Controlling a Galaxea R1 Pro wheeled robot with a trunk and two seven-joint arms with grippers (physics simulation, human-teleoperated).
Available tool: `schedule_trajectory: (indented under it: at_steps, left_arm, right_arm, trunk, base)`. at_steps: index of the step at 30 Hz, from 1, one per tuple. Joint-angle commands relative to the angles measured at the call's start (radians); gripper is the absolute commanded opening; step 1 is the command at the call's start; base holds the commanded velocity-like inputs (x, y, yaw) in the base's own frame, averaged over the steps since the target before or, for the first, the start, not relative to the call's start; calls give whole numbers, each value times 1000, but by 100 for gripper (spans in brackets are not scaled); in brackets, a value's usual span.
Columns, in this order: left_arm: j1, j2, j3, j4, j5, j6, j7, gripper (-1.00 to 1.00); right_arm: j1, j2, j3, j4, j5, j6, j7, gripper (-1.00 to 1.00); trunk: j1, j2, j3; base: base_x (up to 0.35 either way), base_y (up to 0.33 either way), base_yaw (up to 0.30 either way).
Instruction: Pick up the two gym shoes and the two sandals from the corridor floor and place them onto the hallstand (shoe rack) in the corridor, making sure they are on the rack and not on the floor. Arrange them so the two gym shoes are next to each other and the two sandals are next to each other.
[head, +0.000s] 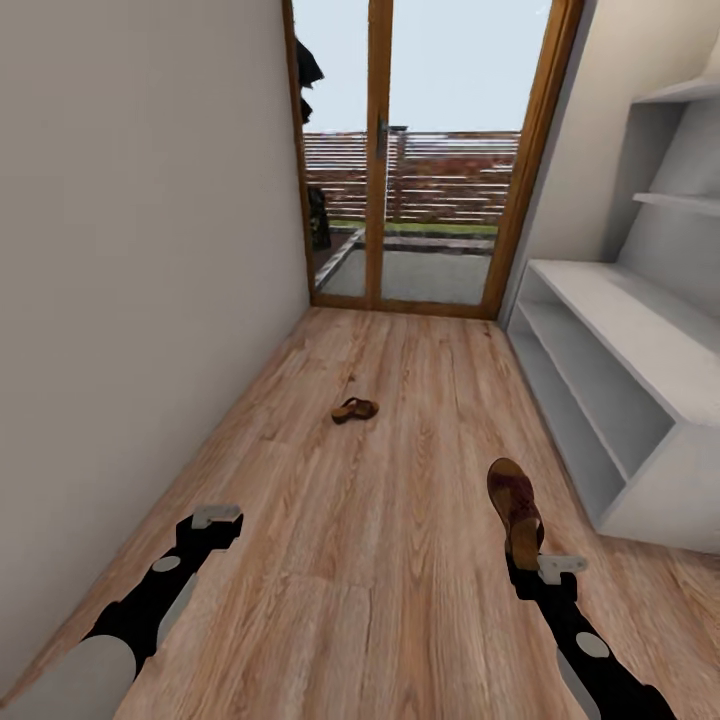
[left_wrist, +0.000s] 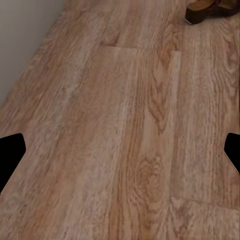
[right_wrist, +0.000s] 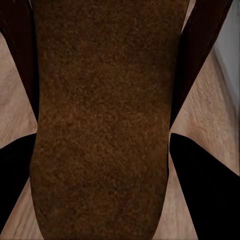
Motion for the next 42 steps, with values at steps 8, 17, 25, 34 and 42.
schedule_trajectory:
  at_steps: [8, 17, 25, 34, 42]
  left_arm:
    - [0, 2, -4, 0, 5, -3, -1, 100]
    - [0, 0, -4, 0, 5, -3, -1, 100]
    - [0, 0, -4, 0, 5, -4, -2, 100]
    - [0, -1, -4, 0, 5, -4, -1, 100]
    - [0, -1, -4, -1, 5, -4, -1, 100]
  right_arm:
    - [-1, 0, 0, 1, -4, -3, 0, -100]
    - [-1, 0, 0, 0, -4, -4, 0, -100]
    - [-1, -1, 0, -1, -3, -4, 0, -100]
    - [-1, -1, 0, -1, -4, -4, 0, -100]
    - [-1, -1, 0, -1, -4, -4, 0, -100]
  trunk:
    - [0, 0, -1]
    - [0, 0, -1]
    - [0, 0, -1]
    - [0, 0, 2]
    - [0, 0, 7]
  base:
    - [275, 241, -300]
    - [260, 247, -138]
    - [261, 245, -6]
    - [278, 229, -167]
    - [321, 84, -244]
